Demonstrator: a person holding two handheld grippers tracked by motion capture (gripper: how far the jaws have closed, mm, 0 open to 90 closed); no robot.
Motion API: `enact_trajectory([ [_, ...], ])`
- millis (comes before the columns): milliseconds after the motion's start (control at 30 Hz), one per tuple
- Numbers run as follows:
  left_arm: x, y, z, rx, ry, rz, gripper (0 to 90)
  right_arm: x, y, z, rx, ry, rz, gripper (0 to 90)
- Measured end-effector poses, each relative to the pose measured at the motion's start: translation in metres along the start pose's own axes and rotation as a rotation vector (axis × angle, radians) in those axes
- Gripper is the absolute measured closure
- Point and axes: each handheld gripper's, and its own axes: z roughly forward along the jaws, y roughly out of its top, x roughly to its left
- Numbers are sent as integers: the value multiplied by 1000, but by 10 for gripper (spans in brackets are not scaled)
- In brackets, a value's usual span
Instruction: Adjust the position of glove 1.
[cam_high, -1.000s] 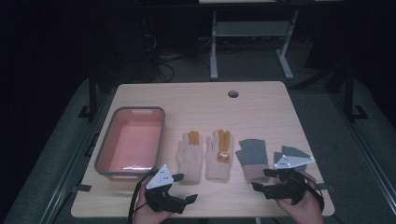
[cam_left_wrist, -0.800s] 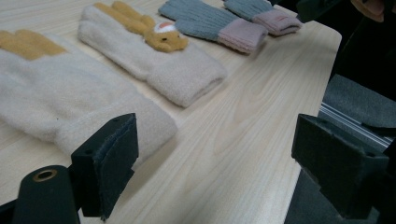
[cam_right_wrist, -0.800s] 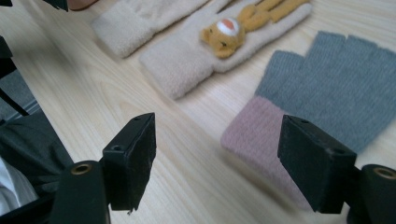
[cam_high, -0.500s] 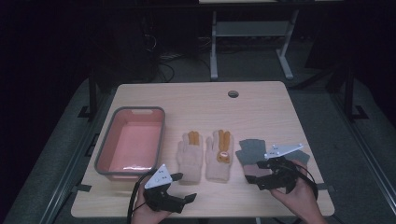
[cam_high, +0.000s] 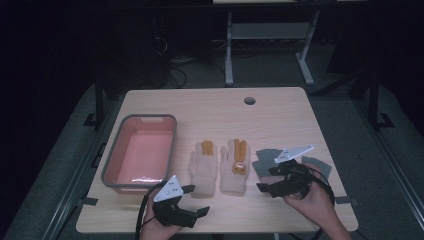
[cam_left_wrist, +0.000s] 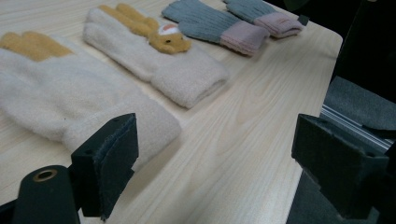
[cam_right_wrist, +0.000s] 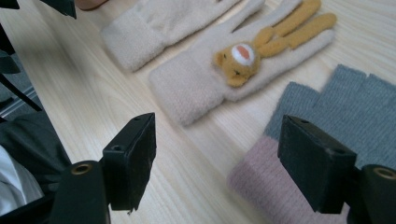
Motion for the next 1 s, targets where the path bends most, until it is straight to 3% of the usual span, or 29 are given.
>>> enact_trajectory([
  [133,1,0,-1,0,1,13,147,0,7,2,10,5,-18,279],
  [1000,-1,1,-3,-9,6,1,147,2,44,14,58,27,-66,279],
])
